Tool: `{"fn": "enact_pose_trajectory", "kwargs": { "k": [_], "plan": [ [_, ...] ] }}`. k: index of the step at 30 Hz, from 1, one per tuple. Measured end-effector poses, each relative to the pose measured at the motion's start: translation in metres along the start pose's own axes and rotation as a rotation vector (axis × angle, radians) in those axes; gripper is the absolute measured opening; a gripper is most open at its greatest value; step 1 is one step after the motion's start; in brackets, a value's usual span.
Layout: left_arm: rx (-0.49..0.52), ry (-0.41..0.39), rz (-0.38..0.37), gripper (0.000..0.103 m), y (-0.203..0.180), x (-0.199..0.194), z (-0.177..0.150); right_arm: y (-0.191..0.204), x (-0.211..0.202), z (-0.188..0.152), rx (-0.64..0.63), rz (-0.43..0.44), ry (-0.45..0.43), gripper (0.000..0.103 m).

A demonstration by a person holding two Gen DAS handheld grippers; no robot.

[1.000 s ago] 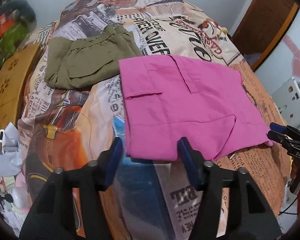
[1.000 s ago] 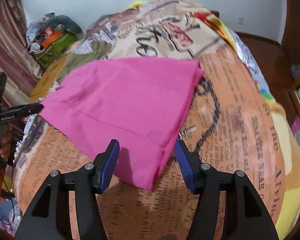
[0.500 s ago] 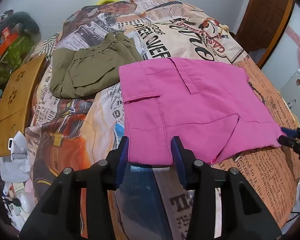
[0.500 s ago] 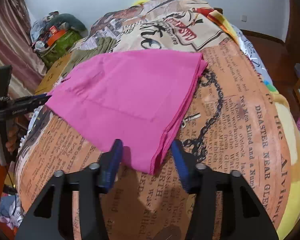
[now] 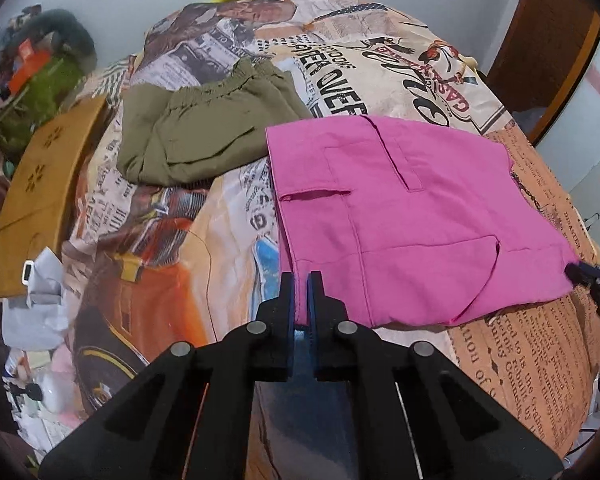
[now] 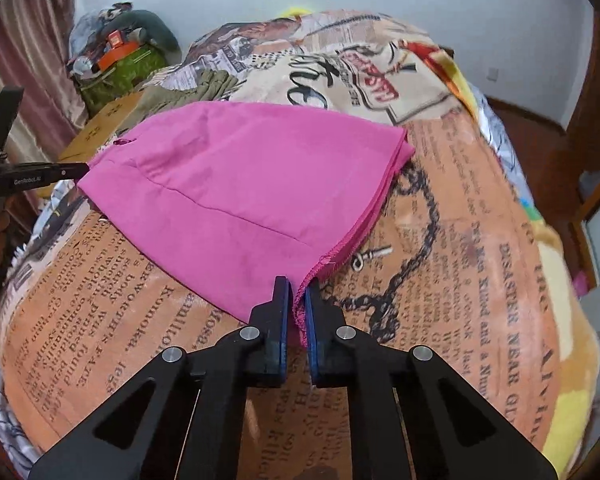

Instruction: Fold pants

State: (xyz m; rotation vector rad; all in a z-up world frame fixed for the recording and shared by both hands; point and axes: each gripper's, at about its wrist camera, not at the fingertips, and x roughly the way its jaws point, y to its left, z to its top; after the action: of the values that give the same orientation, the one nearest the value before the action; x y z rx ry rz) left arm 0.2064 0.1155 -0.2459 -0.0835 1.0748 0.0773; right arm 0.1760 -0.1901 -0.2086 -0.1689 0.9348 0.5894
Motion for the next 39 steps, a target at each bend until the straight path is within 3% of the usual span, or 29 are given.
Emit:
{"fn": "enact_pose_trajectory", "kwargs": {
  "k": [9, 15, 21, 23, 26, 29, 35, 39],
  "plan": [
    [-0.001, 0.018, -0.005, 0.008, 0.004, 0.010, 0.000, -0.019, 0.028, -0.007, 0.033, -0.038, 0.073, 0.005],
    [0.013, 0.015, 0.054, 0.009, 0.006, 0.017, -0.003, -0.036, 0.024, -0.013, 0.092, -0.039, 0.103, 0.004],
    [0.020, -0.017, 0.091, 0.013, 0.006, -0.005, 0.009, -0.036, -0.008, 0.008, 0.150, 0.003, 0.015, 0.006],
    [0.021, -0.040, 0.061, 0.025, 0.002, -0.016, 0.015, -0.026, -0.017, 0.018, 0.135, 0.038, -0.017, 0.019],
    [0.029, -0.080, 0.013, 0.059, -0.009, -0.028, 0.019, -0.004, -0.021, 0.031, 0.078, 0.071, -0.048, 0.045],
    [0.078, -0.085, -0.018, 0.076, -0.027, -0.026, 0.020, 0.018, -0.008, 0.035, 0.008, 0.094, -0.035, 0.050],
    [0.139, 0.032, 0.020, 0.084, -0.043, 0.015, 0.006, 0.025, 0.026, 0.024, 0.016, 0.112, 0.079, 0.051],
    [0.090, 0.025, -0.003, 0.096, -0.030, 0.016, 0.002, 0.013, 0.026, 0.017, 0.049, 0.107, 0.089, 0.052]
  ]
}}
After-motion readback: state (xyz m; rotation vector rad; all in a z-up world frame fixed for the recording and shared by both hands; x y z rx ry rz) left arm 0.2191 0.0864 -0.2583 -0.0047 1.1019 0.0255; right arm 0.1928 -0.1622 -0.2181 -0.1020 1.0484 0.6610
